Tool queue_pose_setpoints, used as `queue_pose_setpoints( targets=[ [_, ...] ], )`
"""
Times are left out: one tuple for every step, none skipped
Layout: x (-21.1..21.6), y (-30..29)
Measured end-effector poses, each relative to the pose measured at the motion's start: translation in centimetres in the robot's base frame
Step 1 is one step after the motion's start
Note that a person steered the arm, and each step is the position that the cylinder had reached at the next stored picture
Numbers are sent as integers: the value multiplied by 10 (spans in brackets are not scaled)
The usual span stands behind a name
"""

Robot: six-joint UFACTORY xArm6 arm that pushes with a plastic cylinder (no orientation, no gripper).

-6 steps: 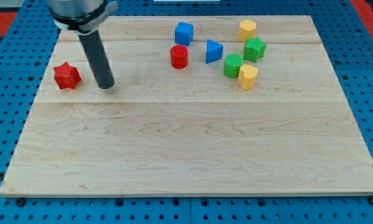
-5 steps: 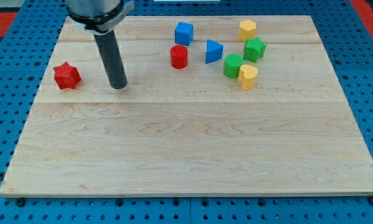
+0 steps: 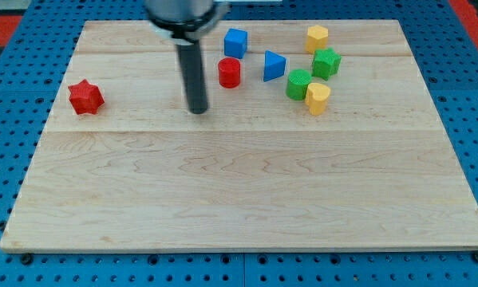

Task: Place the yellow hexagon at the top side of the green star

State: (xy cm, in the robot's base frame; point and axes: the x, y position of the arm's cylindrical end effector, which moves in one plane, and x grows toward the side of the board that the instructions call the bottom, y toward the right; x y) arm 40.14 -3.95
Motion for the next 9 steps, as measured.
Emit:
queue_pose_setpoints(
  targets=[
    [-28,60],
    [-39,127],
    [-61,140],
    [-84,151],
    [-133,147],
    [-142,178],
    [-157,186],
    [-171,193],
    [-149,271]
  ],
)
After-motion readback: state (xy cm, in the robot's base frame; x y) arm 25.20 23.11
